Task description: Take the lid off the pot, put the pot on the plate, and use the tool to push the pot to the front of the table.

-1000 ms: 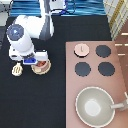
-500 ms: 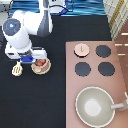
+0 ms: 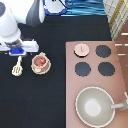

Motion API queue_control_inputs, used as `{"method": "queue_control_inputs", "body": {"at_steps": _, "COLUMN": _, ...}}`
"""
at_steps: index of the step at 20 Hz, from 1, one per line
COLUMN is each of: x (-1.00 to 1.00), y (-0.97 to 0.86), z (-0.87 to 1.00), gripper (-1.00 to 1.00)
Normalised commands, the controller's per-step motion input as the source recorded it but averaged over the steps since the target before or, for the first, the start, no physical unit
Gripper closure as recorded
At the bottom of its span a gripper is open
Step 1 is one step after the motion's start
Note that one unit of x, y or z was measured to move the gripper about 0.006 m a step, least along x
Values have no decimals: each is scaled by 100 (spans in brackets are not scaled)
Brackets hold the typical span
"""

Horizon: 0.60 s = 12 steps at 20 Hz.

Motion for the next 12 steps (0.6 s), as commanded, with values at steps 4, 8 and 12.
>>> {"method": "queue_control_inputs", "body": {"at_steps": 4, "x": -35, "y": -82, "z": 0, "gripper": -100}}
{"method": "queue_control_inputs", "body": {"at_steps": 8, "x": -40, "y": -78, "z": -49, "gripper": -100}}
{"method": "queue_control_inputs", "body": {"at_steps": 12, "x": -28, "y": -39, "z": -77, "gripper": -100}}
